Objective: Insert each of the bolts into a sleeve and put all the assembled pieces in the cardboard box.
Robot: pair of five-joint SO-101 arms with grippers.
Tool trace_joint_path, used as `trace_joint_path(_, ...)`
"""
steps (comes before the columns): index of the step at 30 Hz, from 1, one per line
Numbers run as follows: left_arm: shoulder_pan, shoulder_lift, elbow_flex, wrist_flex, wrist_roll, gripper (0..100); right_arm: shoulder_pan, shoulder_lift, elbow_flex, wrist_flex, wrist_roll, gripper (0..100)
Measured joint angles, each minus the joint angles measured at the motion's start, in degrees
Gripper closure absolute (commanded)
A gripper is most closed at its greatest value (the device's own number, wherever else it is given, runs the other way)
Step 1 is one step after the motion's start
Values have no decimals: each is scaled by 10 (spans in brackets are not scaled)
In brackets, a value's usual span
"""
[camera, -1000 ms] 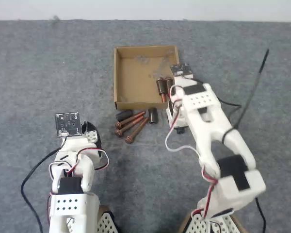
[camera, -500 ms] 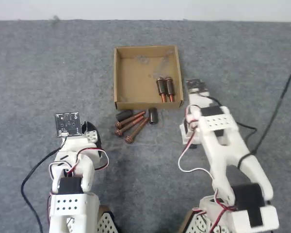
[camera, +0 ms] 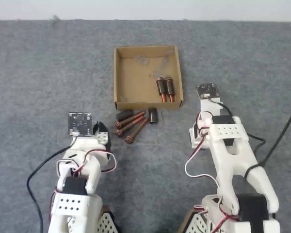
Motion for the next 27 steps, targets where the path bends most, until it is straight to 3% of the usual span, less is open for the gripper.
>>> trace_joint_path(3, 12, 0, -11, 21, 20, 988, 11, 0, 3, -18, 8, 992)
trace_joint_path(12, 108, 0, -150, 206, 39, 988, 20, 1, 11, -49, 24, 992)
trace_joint_path(19, 120, 11, -204, 222, 39, 988, 20, 1, 11, -49, 25, 992)
trace_joint_path(27, 120, 233, -333, 222, 39, 988, 20, 1, 11, -49, 25, 992)
